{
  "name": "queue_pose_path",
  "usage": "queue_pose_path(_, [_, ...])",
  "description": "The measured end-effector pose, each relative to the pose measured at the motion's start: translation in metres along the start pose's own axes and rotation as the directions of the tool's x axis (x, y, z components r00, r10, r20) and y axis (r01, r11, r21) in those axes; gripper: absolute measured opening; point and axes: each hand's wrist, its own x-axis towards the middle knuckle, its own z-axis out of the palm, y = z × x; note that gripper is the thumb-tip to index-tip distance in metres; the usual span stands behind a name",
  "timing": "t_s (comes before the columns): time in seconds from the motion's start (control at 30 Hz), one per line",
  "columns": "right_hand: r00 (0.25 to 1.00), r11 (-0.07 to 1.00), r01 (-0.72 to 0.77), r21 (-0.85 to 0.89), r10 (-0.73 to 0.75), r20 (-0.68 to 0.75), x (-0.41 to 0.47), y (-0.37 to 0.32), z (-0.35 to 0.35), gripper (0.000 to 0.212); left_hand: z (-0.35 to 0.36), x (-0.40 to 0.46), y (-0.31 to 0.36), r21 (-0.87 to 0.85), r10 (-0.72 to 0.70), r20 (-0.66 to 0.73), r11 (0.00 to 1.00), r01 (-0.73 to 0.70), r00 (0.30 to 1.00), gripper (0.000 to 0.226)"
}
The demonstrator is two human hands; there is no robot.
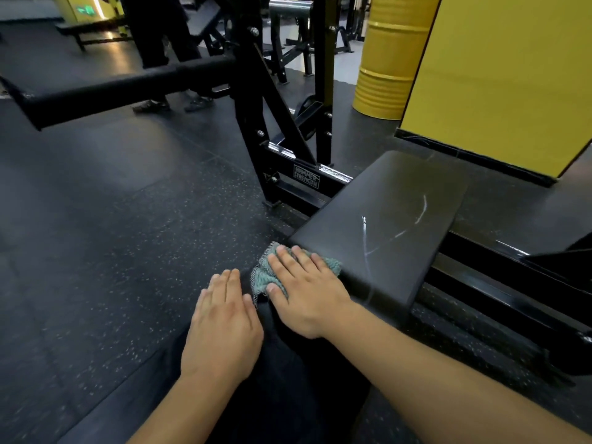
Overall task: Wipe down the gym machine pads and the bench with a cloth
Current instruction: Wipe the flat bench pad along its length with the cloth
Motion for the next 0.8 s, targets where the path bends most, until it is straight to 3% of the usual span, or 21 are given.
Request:
queue_pose_path(0.27, [0.994,0.994,0.108,0.012,-0.108,0.008,0.027,-0.021,0.005,0.065,0.001,0.004,-0.007,-0.004,-0.012,0.023,1.000,0.012,1.000,0.058])
queue_pose_path(0.6, [1.000,0.998,-0.017,0.067,0.016,0.008,-0.113,0.036,0.002,0.062,-0.004,0.000,-0.001,0.088,0.045,0.074,0.995,-0.052,0.996,0.068])
queue_pose_path(0.8, [0.999,0.999,-0.033,0.033,0.033,0.007,-0.087,0.042,-0.002,0.065,-0.004,0.008,0.006,0.086,0.121,0.123,0.988,-0.132,0.985,0.073])
